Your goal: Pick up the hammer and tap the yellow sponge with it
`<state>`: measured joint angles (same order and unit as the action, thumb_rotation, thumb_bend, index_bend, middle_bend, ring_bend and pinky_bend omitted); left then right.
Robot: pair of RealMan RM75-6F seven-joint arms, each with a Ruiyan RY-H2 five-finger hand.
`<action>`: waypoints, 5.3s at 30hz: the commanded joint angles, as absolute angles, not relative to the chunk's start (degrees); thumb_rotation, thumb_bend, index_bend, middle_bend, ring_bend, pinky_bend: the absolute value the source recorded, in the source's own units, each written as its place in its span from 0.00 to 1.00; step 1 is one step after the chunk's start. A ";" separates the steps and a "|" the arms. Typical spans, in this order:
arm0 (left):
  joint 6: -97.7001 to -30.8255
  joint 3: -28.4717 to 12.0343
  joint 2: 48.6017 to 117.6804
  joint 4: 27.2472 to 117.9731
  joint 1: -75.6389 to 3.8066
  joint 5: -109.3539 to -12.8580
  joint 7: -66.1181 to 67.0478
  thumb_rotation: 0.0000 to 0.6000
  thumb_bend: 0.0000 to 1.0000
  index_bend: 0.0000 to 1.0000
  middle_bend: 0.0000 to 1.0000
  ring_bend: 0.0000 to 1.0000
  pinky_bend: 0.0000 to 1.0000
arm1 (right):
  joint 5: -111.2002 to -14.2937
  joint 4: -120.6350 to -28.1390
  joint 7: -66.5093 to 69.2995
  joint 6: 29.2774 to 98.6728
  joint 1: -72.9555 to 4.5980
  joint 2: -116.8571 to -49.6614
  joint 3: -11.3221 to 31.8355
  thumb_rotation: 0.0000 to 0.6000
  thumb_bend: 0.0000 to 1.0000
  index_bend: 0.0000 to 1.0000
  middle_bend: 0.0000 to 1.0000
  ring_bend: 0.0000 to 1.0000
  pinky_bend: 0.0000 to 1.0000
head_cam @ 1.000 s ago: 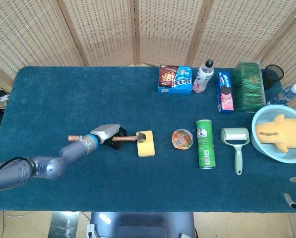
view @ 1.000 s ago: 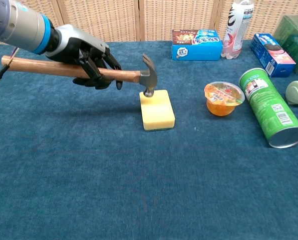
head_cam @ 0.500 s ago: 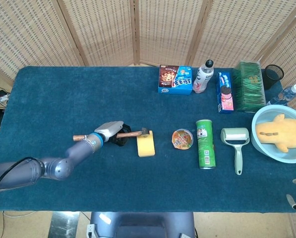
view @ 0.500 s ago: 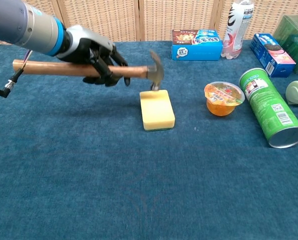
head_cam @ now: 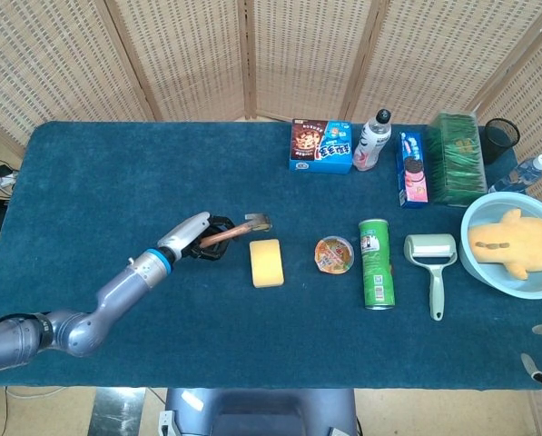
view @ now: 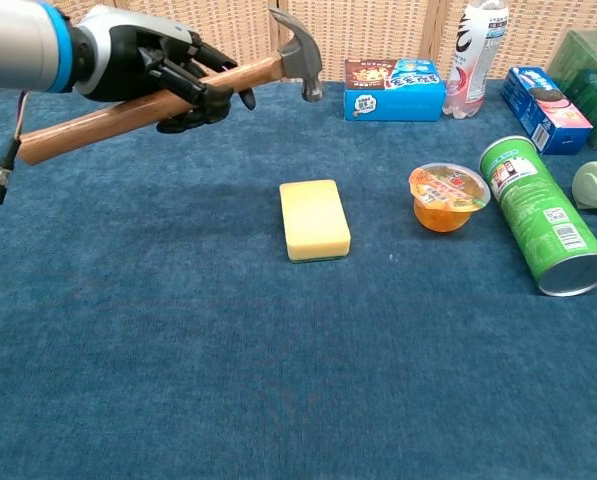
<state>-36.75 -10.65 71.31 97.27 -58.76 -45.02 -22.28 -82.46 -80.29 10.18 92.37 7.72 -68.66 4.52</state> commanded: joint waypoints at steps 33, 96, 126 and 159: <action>-18.91 -6.68 75.86 87.70 -71.16 -27.98 -21.62 1.00 0.62 0.64 0.74 0.71 0.79 | -81.27 -78.37 12.79 93.87 9.78 -69.28 5.01 1.00 0.25 0.41 0.44 0.48 0.40; -46.32 -8.28 92.81 66.38 -44.77 -71.36 -4.59 1.00 0.25 0.33 0.37 0.24 0.32 | -82.54 -81.63 7.93 90.98 6.25 -69.71 4.97 1.00 0.25 0.41 0.44 0.48 0.40; -63.63 -3.99 72.70 93.51 -29.66 -70.42 2.44 1.00 0.15 0.00 0.11 0.01 0.14 | -85.05 -81.04 8.69 87.46 2.08 -69.55 5.29 1.00 0.25 0.41 0.44 0.47 0.39; -89.01 3.16 63.93 104.54 -7.26 -82.60 5.14 1.00 0.19 0.11 0.18 0.10 0.15 | -92.23 -84.98 5.77 85.96 -3.94 -68.93 3.08 1.00 0.25 0.41 0.44 0.47 0.39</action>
